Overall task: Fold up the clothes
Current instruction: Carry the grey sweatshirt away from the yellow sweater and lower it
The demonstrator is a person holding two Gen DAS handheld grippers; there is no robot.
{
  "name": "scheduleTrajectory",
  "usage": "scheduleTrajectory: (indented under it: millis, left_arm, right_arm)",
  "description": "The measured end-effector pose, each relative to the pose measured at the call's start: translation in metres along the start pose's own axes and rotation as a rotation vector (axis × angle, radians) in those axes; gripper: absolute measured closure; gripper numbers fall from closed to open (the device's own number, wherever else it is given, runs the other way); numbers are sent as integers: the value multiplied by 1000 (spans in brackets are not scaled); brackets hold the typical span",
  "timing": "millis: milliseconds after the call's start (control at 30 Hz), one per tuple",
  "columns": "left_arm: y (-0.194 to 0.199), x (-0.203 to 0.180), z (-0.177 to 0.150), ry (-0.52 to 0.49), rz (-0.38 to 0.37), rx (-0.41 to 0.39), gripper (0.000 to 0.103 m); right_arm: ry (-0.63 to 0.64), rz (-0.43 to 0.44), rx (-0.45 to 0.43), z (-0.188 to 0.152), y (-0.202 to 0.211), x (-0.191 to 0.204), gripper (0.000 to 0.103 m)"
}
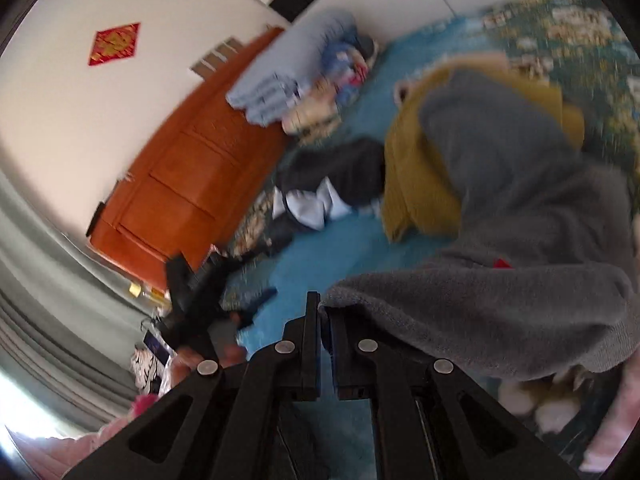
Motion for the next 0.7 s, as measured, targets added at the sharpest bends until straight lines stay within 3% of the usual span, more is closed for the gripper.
scheduleTrajectory:
  millis: [167,267,300,333,367,400,533,700]
  left_arm:
    - [3,21,4,13,29,12,0]
    - [5,29,6,8,51,9,0]
    - [5,30,6,1,57,6,0]
    - [5,31,6,-5,64,3,0]
    - [5,31,6,-15,73,-2,0]
    - [5,30,6,-25,81,-7,0]
    - [3,27,4,-54,97,6,0]
    - [0,20,-7,-121,118,29,0]
  right_arm:
    - [-104,-102,242,-93,-46,-44,97]
    - [-107,-150,270,-101,-36,-55,95]
    - [-101,-158,266,-99,-28,-56,87]
    - [-92,-161,257,-94,-17,-55,61]
    - [-81,-161,243,-93,-4,-56,37]
    - [-69,-162,219,-92,10,-56,32]
    - [-126,-232,59,-74,65,-76,31]
    - [-493,-235,-209,-78,86,-151,31]
Point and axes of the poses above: each gripper's, at about its wrist camera, not at the fingertips, and y roughly against the way its jaws point, x to its left, z to its top, the point moved 10 cm from there along -y, roughly the way its jaws point, and after that the axes turned 10 degrees about z, right-handed, at the moved point
